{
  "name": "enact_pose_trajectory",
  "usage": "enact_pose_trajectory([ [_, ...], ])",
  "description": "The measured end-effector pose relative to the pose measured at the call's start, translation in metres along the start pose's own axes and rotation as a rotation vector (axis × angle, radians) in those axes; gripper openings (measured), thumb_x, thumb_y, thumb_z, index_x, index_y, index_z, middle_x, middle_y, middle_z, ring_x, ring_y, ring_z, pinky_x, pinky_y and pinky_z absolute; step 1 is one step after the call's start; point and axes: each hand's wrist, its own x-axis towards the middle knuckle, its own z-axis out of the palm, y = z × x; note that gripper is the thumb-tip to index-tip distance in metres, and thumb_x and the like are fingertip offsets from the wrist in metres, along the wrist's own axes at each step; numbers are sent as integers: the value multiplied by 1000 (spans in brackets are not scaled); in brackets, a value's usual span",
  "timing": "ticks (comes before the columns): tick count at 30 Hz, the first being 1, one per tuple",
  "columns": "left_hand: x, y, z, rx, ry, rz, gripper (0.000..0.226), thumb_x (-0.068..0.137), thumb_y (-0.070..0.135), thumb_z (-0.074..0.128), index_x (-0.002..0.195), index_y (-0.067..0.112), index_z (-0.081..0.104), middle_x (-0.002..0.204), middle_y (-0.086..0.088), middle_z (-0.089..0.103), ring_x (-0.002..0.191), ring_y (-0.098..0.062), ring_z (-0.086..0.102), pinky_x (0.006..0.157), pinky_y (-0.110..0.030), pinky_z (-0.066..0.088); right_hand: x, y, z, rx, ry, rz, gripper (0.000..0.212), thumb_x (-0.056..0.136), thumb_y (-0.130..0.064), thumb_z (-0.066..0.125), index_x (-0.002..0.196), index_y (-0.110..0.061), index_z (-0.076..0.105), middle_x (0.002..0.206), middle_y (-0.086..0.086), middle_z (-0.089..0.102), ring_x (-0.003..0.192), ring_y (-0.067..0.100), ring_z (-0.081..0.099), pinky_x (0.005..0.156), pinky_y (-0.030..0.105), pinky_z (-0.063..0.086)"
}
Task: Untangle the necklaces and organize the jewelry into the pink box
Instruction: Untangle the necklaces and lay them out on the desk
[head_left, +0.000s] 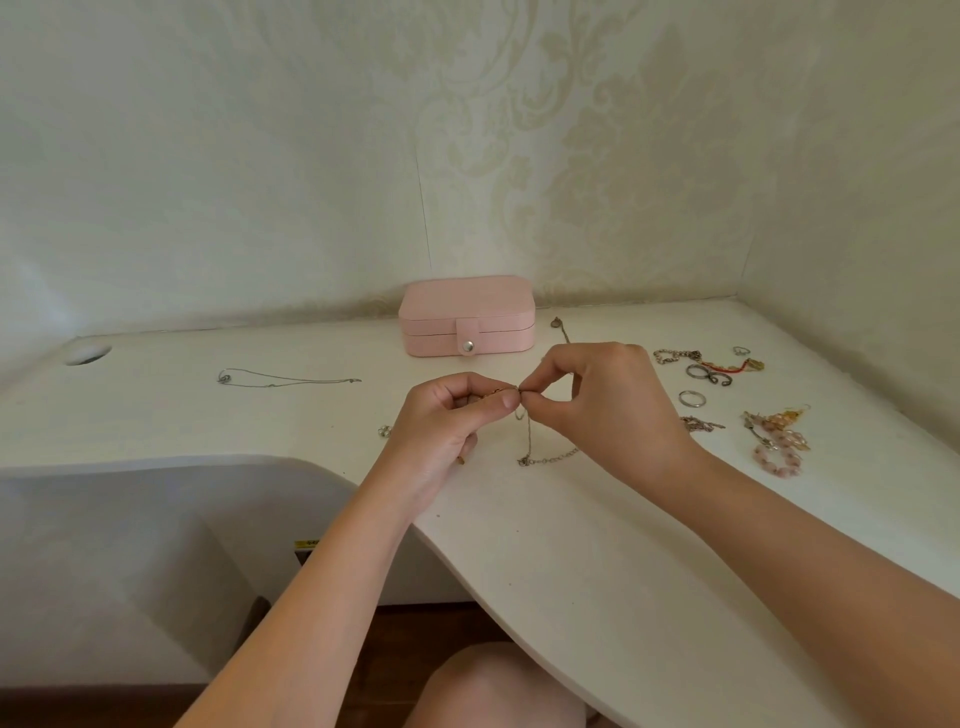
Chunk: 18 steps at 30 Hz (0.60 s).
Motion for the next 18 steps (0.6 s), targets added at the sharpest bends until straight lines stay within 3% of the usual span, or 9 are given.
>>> enact_pose_trajectory([
  [5,1,0,0,-10,-14,-16,10,67,21,75,72,13,72,47,10,38,47,-9,21,43,-20,16,1,0,0,41,-25,26,4,80,-19,70,77,-17,69,46,-42,43,41,9,37,48,12,35],
  [8,0,0,0,-6,-32,-20,14,63,26,76,72,15,74,52,5,42,49,-10,21,45,-22,15,4,5,0,124,-98,89,4,80,-19,69,76,-19,66,41,-27,46,41,5,41,45,11,33],
  [11,0,1,0,6,-41,-19,12,67,24,74,74,13,74,50,8,46,47,-9,21,44,-20,17,6,7,-2,282,-200,177,7,81,-16,67,76,-18,62,41,-17,46,38,4,37,41,12,27],
  [14,-1,3,1,27,-49,-27,7,78,14,70,81,8,71,43,14,43,45,-6,21,45,-19,16,7,9,-7,408,-325,249,8,84,-15,65,79,-17,59,61,-9,51,51,8,35,49,18,28],
  [18,-2,5,2,44,-64,-38,5,80,13,67,81,8,69,42,14,41,45,-6,22,45,-19,18,9,13,-9,599,-480,321,9,86,-8,59,82,-15,55,61,-6,43,54,9,32,55,23,25],
])
